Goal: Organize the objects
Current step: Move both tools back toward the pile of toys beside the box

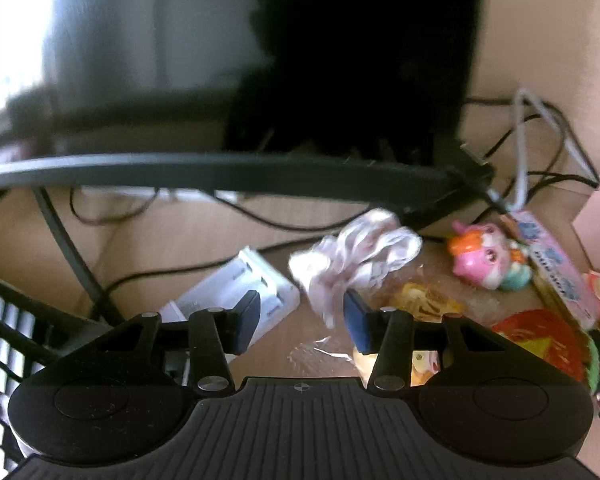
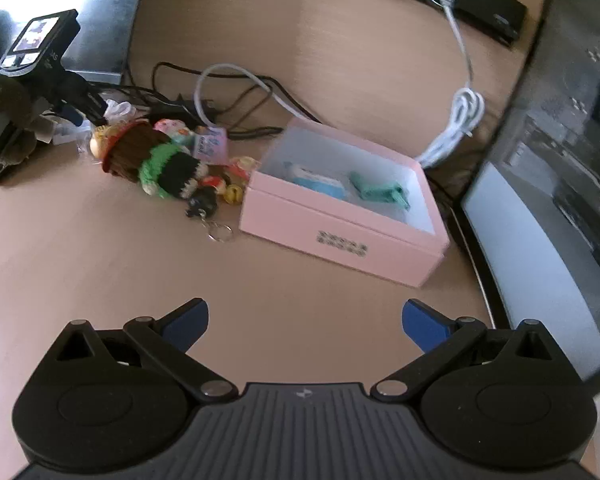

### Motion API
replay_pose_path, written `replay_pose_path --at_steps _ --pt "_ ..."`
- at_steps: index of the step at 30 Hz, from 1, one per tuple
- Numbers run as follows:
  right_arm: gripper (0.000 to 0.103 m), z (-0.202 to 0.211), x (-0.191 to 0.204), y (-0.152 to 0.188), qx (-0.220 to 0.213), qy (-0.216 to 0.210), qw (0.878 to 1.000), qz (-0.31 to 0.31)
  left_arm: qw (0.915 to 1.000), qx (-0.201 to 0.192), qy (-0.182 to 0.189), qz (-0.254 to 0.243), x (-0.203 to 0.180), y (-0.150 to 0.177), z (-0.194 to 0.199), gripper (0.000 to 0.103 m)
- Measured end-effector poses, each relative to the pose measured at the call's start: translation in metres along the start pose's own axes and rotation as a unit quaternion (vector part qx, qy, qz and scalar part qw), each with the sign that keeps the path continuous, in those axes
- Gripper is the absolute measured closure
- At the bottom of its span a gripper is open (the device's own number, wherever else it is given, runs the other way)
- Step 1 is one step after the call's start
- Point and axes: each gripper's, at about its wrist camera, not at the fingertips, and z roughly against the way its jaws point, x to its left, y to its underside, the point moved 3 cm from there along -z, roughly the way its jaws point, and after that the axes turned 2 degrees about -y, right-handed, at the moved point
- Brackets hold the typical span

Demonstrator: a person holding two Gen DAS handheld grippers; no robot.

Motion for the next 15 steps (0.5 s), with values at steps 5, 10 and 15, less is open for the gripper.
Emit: replay_pose_path --at_steps 5,10,15 --pt "0.000 0.006 -0.017 0.005 0.004 0.015 1.000 -0.025 0.9997 0.006 0.012 0.022 -0.008 0.000 0.001 0.053" --pt "0.000 0.010 -0.028 0.009 0.004 0.015 0.999 -0.045 0.9971 0.026 0.046 0.054 -0.021 0.009 0.013 0.070" --pt "0.000 0.004 -0.024 0.007 0.006 -0.003 0.999 -0.050 0.9894 0.042 0.094 0.103 -0.026 0.035 0.033 0.079"
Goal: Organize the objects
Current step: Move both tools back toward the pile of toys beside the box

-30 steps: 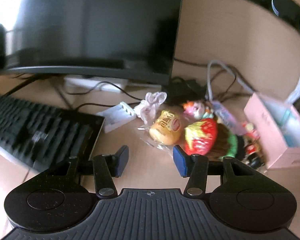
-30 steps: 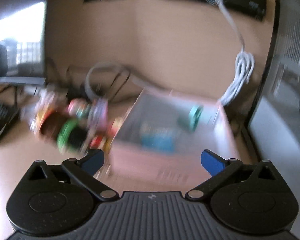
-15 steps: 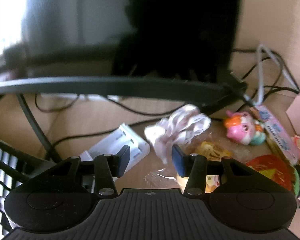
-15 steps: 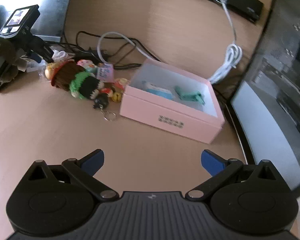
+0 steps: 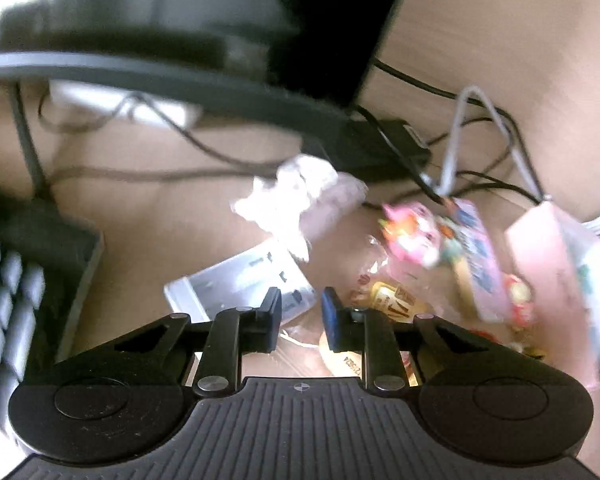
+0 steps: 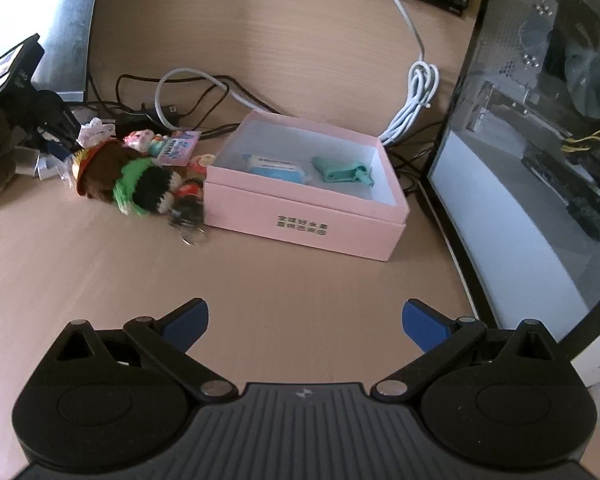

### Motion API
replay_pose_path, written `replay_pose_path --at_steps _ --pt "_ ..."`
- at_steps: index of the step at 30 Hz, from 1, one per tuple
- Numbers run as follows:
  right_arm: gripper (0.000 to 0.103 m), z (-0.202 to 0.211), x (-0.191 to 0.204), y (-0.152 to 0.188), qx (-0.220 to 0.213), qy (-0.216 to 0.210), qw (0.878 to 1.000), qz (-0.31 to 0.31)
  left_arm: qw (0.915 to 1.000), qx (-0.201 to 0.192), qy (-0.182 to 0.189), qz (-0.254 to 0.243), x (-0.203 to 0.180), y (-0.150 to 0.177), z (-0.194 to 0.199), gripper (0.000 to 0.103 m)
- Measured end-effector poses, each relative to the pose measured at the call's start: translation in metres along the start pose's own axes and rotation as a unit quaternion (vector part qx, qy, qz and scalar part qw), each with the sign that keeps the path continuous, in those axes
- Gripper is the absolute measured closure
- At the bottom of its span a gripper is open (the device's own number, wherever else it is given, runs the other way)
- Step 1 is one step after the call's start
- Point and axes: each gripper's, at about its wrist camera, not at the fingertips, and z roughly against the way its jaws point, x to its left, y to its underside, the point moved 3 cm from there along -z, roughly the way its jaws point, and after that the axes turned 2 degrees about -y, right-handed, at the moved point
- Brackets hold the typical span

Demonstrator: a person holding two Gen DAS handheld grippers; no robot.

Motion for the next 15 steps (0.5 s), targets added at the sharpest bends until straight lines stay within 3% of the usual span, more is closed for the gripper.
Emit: replay_pose_path --at_steps 3,6,11,15 --pt "0.000 -0.007 0.006 -0.001 0.006 -0.015 1.000 0.001 0.9991 0.013 0.034 0.021 -0.003 0.021 0.016 0.079" --pt "0.000 -0.018 0.012 -0.001 0.016 -0.030 0.999 0.001 0.9990 0.006 0.038 0.021 -0.008 0.036 0.029 0.078" --pt "0.000 -0.041 0.016 0.000 0.038 -0.049 0.998 -0.011 0.9963 -0.081 0.018 0.024 -0.008 0.052 0.082 0.078" --pt "0.000 -0.060 0.018 0.004 0.065 -0.071 0.994 -0.042 0.9930 -0.117 -0.001 0.018 -0.005 0.068 0.113 0.078"
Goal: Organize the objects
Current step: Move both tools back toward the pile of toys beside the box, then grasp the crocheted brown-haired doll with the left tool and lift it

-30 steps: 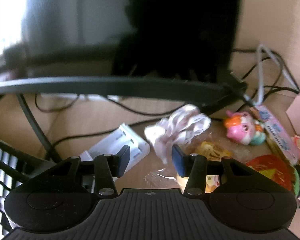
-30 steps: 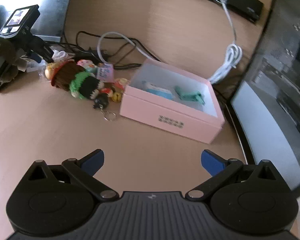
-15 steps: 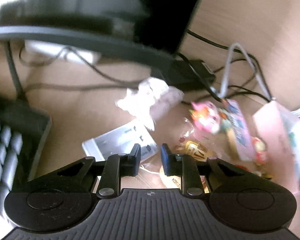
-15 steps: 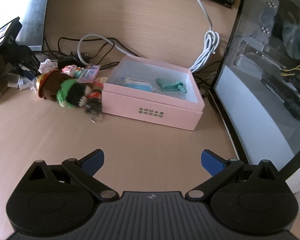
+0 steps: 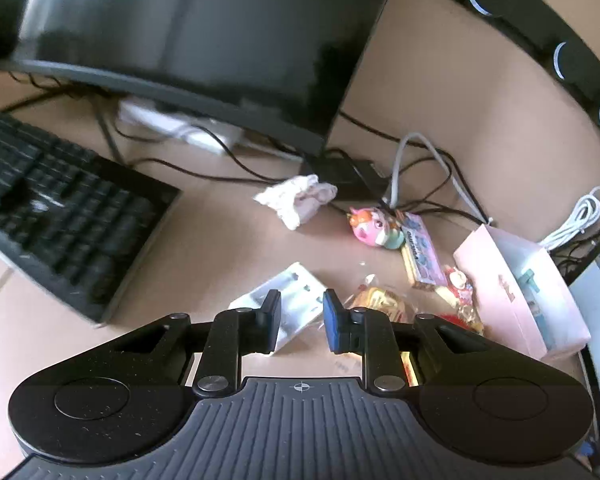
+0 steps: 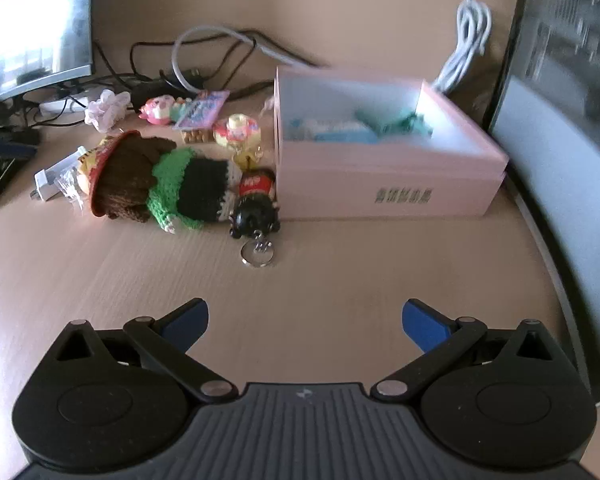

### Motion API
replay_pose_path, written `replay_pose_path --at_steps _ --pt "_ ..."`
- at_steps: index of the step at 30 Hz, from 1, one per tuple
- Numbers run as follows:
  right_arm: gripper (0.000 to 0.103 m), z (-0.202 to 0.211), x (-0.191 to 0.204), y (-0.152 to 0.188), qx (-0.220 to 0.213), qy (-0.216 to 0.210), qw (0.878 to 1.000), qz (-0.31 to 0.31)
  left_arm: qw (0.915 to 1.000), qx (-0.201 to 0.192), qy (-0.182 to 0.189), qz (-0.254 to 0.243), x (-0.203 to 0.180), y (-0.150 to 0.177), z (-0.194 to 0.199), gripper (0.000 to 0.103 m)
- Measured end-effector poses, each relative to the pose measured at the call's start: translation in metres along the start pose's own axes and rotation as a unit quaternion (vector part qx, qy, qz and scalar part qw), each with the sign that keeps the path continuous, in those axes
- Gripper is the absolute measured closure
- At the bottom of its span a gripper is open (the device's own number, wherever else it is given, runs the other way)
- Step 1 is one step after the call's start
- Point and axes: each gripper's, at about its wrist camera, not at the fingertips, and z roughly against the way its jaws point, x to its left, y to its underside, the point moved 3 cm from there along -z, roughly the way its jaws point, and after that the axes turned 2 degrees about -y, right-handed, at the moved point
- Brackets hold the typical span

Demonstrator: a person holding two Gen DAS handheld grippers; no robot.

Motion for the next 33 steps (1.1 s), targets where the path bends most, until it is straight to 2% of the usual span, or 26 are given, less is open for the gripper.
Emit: replay_pose_path --at_steps 4,8,13,17,20,23,25,27,28,30,33 --pt "0.000 -0.011 0.003 0.001 0.010 -0.023 1.000 -0.018 0.9996 -0.007 -0.001 -0.028 -0.001 0.014 0.025 0.078" --pt "0.000 -0.019 0.008 -0.006 0.002 -0.034 0.999 -0.009 0.9996 0.011 0.005 -0.027 0.001 0.029 0.036 0.078" --pt "0.000 -0.028 0.018 -0.035 -0.046 -0.035 0.997 0.046 0.9992 0.023 0.004 -0.031 0.007 0.041 0.050 0.078" --pt "0.000 -0.042 0.024 -0.065 -0.059 -0.050 0.997 0.031 0.9994 0.033 0.003 -0.013 0.014 0.048 0.058 0.078" --pt "0.000 -0.056 0.034 -0.081 -0.048 -0.091 0.995 -0.002 0.9989 0.046 0.006 -0.005 0.014 0.054 0.058 0.078" --pt "0.000 -0.063 0.047 -0.095 -0.065 -0.081 0.995 0.011 0.9983 0.056 0.011 -0.006 0.007 0.060 0.056 0.078" --pt "0.000 -0.063 0.054 -0.098 -0.081 -0.049 0.995 0.015 0.9979 0.062 0.018 -0.008 0.001 0.062 0.054 0.078" --pt "0.004 -0.067 0.059 -0.095 -0.075 -0.026 0.996 0.026 0.9974 0.069 0.019 -0.010 -0.006 0.064 0.052 0.078" --pt "0.013 -0.071 0.061 -0.091 -0.061 -0.025 0.997 0.035 0.9972 0.071 0.020 -0.014 -0.010 0.064 0.051 0.078" --pt "0.014 -0.068 0.057 -0.081 -0.053 -0.027 0.998 0.036 0.9968 0.074 0.017 -0.024 -0.017 0.062 0.050 0.078" --pt "0.015 -0.048 0.061 -0.067 -0.042 -0.058 0.996 0.047 0.9968 0.072 0.023 -0.027 -0.025 0.060 0.049 0.078"
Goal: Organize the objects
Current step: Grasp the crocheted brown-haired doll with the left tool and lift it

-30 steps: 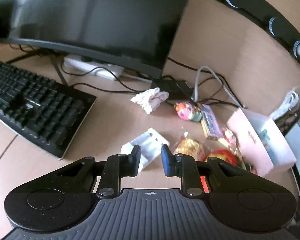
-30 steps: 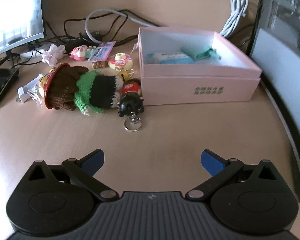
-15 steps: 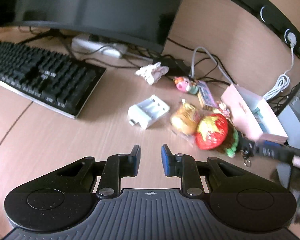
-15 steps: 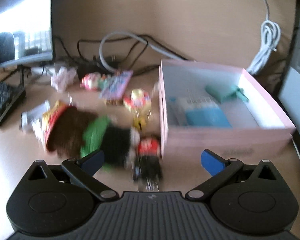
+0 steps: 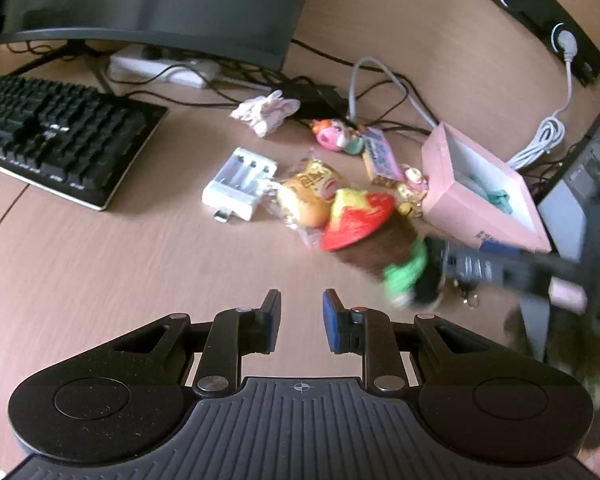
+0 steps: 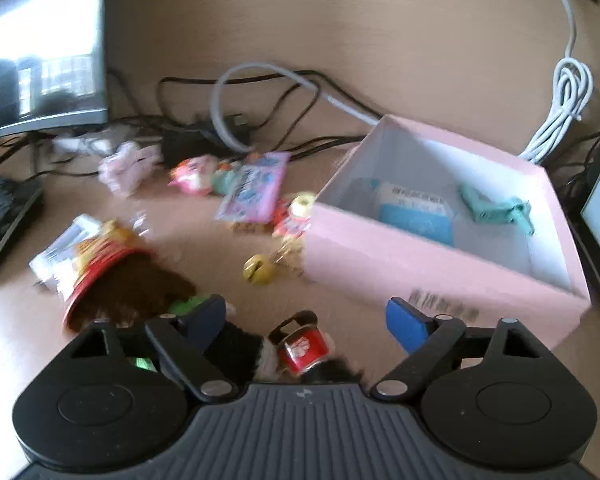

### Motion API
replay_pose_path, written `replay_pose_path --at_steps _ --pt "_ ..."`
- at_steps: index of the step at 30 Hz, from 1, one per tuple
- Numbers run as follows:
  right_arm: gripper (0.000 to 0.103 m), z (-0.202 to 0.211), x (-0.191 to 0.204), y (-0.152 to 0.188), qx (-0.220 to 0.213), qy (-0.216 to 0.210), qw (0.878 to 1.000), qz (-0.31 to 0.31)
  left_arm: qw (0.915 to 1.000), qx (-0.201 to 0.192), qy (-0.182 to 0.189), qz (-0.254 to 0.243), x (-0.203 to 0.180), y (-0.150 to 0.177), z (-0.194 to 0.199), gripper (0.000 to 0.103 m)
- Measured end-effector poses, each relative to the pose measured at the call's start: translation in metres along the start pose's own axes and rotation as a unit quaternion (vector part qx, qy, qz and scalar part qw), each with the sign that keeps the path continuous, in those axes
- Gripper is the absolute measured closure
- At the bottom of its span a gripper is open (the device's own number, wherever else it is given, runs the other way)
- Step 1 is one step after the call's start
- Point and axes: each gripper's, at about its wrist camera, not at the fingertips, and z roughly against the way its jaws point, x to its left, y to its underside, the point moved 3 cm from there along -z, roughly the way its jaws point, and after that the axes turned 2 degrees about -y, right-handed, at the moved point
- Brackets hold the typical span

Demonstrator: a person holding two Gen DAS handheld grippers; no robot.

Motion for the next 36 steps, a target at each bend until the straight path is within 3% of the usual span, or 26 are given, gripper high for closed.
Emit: replay_pose_path --at_steps 5,9,12,15,23,25,29,33,36 --pt "0.015 0.035 0.021 0.022 -0.001 -0.060 0.996 0.063 0.9999 0.005 0.009 -0.003 -0.008 -0.001 -0.008 0.078" --pt "0.000 0.055 0.014 0.028 -0.021 -0.030 0.997 0.067 0.9999 0.007 0.015 -0.003 -0.015 0.000 -0.014 0.078" --pt "0.000 0.063 -0.002 0.036 -0.026 -0.006 0.998 0.052 0.9994 -0.002 0.030 0.015 -0.022 -0.003 -0.025 0.078" --pt "0.000 0.063 -0.024 0.045 -0.018 0.023 0.999 0.023 0.9993 0.005 0.020 0.032 -0.036 -0.010 -0.041 0.078" --pt "0.000 0.059 -0.050 0.072 0.010 0.026 0.999 -0.028 0.9999 0.006 0.008 0.012 -0.074 -0.014 -0.063 0.073" --pt "0.000 0.057 -0.050 0.077 0.013 0.026 0.999 -0.026 1.0000 -0.002 0.003 -0.003 -0.084 -0.019 -0.074 0.066" --pt "0.000 0.055 -0.045 0.083 0.017 0.028 0.999 -0.018 0.9997 -0.009 0.003 -0.025 -0.106 -0.029 -0.094 0.066" --pt "0.000 0.055 -0.046 0.091 0.029 0.026 0.999 -0.014 0.9987 -0.010 -0.005 -0.050 -0.122 -0.036 -0.115 0.055" --pt "0.000 0.058 -0.046 0.096 0.029 0.022 0.999 -0.014 0.9991 0.011 -0.008 -0.039 -0.128 -0.043 -0.131 0.049"
